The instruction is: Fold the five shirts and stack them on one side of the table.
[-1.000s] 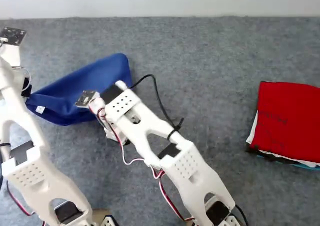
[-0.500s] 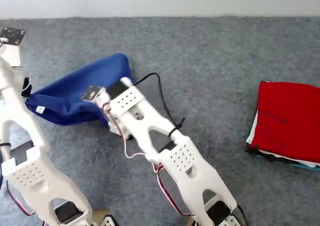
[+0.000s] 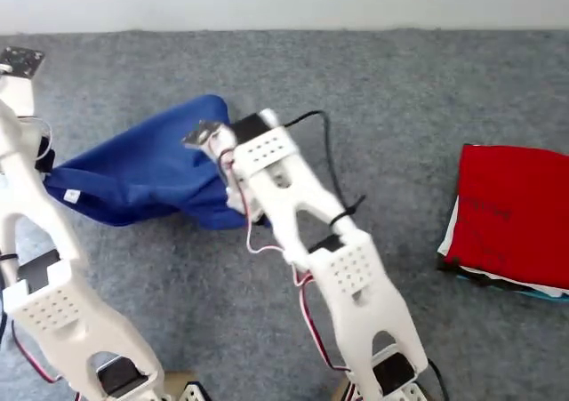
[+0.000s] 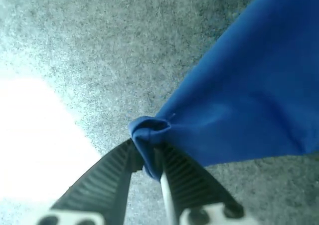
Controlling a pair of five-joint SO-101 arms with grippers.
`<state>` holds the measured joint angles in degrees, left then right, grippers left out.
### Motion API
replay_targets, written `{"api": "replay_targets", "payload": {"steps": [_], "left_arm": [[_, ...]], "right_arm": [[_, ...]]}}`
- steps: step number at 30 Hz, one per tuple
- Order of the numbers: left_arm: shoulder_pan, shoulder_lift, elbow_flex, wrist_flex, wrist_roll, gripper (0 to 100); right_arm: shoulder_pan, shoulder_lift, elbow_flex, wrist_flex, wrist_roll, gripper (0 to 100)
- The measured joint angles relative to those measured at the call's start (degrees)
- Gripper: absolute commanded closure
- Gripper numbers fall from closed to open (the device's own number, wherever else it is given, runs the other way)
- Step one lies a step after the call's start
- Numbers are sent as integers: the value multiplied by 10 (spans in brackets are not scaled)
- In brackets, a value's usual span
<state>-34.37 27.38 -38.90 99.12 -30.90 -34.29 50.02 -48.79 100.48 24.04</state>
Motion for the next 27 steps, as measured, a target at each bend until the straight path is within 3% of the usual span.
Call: {"api": "replay_targets", "payload": {"steps": [7, 18, 27], "left_arm": [[10, -63, 18, 3, -30, 987], [65, -313, 249, 3, -139, 986], [116, -426, 256, -73, -139, 986]], "right_arm": [[53, -178, 91, 0, 39, 989], [215, -396, 91, 0, 115, 989], [267, -455, -76, 0, 171, 989]]}}
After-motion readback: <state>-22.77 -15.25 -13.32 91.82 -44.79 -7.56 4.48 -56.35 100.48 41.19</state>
